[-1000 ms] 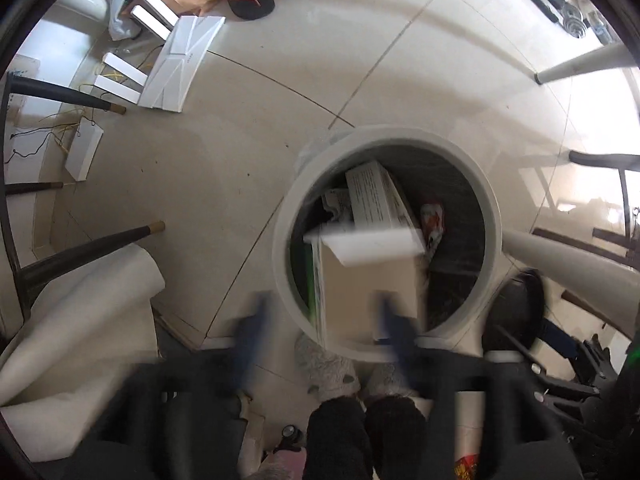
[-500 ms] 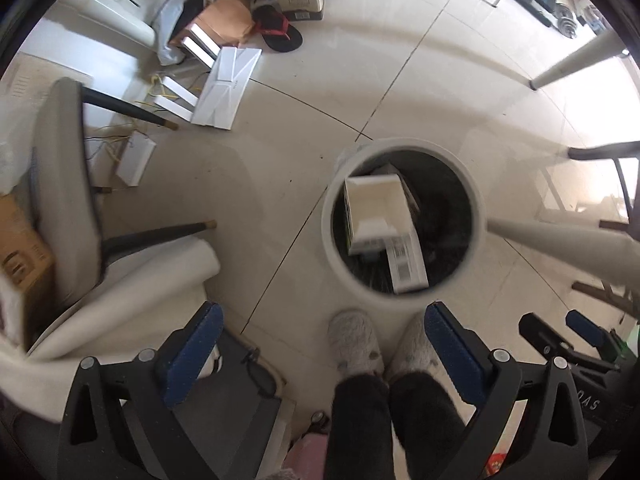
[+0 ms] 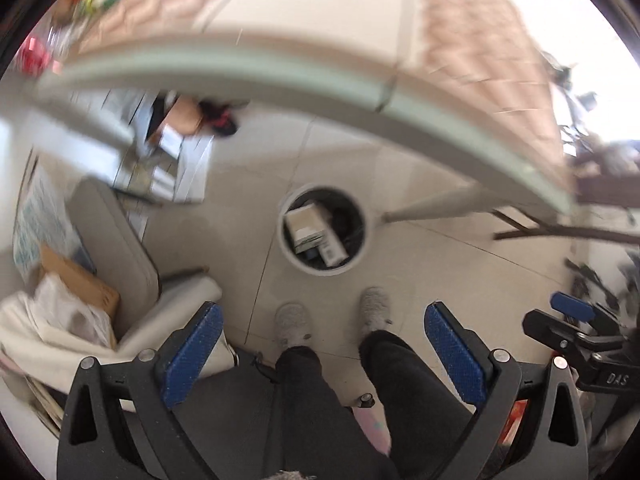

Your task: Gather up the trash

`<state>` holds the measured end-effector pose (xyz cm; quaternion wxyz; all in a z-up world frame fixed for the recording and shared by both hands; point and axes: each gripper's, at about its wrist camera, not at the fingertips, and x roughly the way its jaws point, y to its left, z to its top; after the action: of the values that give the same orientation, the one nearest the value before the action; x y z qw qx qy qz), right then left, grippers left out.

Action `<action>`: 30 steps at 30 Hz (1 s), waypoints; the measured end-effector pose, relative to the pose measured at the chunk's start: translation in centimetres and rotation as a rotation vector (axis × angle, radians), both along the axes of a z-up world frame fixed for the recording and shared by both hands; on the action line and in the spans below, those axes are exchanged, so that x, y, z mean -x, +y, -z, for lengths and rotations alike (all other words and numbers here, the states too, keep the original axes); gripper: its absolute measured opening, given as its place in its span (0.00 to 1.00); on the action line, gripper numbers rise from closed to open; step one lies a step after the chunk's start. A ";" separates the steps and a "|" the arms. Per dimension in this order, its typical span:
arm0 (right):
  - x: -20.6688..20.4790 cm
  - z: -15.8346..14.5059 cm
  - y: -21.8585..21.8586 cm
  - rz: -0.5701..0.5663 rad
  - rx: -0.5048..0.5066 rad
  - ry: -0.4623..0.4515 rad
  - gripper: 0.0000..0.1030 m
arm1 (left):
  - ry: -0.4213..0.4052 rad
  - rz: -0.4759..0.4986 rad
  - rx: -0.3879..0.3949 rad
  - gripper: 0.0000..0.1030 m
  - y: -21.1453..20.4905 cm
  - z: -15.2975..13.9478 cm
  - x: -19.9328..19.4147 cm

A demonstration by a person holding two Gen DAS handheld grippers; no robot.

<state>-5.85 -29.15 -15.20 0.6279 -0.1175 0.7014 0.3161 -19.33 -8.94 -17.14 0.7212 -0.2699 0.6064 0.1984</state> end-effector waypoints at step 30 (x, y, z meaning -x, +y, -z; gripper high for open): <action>10.5 -23.1 -5.9 0.110 -0.207 -0.075 1.00 | -0.284 0.236 0.042 1.00 -3.3 -18.6 6.8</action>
<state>-16.35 -35.06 7.89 0.6788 -0.0250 0.6466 0.3470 -26.10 -12.21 1.48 0.8119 -0.2372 0.5301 0.0594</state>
